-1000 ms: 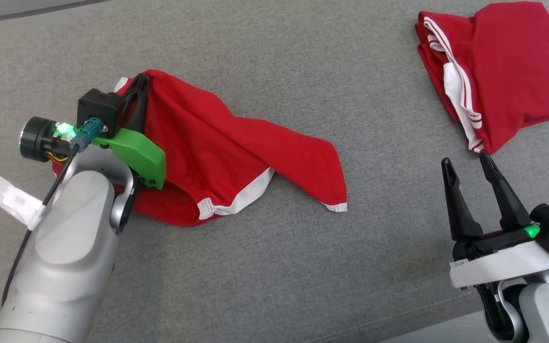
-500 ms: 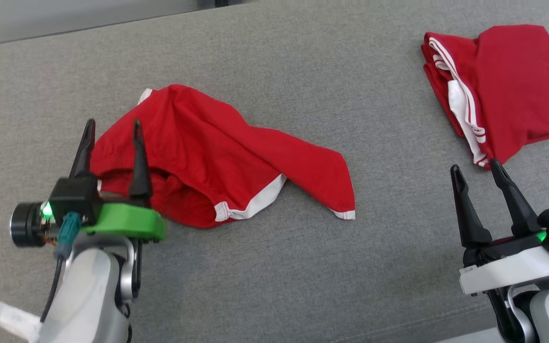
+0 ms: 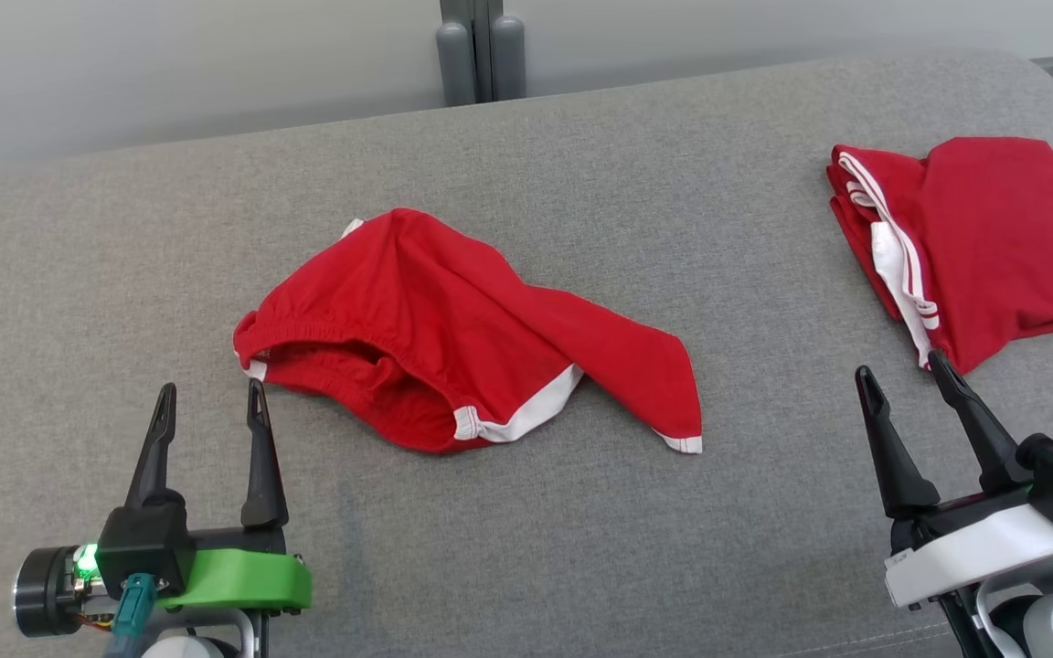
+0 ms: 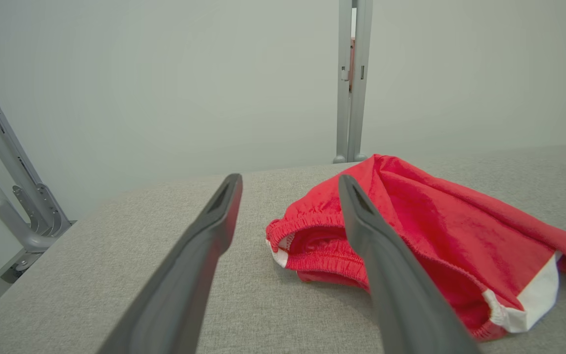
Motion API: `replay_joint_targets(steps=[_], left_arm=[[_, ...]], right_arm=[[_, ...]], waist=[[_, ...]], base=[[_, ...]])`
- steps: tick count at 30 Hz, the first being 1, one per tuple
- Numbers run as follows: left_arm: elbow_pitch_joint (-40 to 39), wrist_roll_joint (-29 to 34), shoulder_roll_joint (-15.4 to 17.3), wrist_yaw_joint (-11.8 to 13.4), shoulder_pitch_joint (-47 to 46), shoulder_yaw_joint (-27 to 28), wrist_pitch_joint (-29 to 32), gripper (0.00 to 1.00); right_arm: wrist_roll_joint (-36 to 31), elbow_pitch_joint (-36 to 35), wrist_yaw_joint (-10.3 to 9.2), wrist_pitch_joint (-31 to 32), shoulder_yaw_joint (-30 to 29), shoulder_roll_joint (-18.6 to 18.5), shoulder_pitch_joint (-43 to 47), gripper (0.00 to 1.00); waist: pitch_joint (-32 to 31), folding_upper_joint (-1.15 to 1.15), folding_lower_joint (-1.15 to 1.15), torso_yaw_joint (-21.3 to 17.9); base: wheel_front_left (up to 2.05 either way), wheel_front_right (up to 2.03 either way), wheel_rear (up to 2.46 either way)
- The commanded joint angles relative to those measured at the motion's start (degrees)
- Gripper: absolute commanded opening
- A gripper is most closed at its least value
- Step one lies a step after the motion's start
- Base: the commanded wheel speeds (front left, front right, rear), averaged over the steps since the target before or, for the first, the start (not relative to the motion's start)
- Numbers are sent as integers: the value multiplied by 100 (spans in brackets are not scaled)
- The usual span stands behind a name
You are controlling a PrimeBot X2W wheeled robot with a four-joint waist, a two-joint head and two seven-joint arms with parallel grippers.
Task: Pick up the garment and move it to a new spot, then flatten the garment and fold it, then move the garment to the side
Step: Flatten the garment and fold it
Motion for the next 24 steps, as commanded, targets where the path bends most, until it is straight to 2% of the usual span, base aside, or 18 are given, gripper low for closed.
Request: replay_joint_targets(steps=[1,12,16,24], left_arm=[[-48,-25,45,17,86,-7,-7,100],[-132,-78,102,47,183,-41,91,100],[-164,-76,106,43,135,-71,116,100],[-230,12,-16,15,-208,-234,105,100]], right_arm=[[-34,-43,-8,34,3,-26,76,100],[-43,-126,-8,98,-30,2,117,100],[-37,-130,-8,113,52,-104,21,100],[174,346,-8,218,683,-406,-210,100]], waist=[[-101,0,0,45],[-131,0,0,58],[-55,0,0,105],[446,0,0,484]], base=[[0,0,0],[0,0,0],[0,0,0],[0,0,0]])
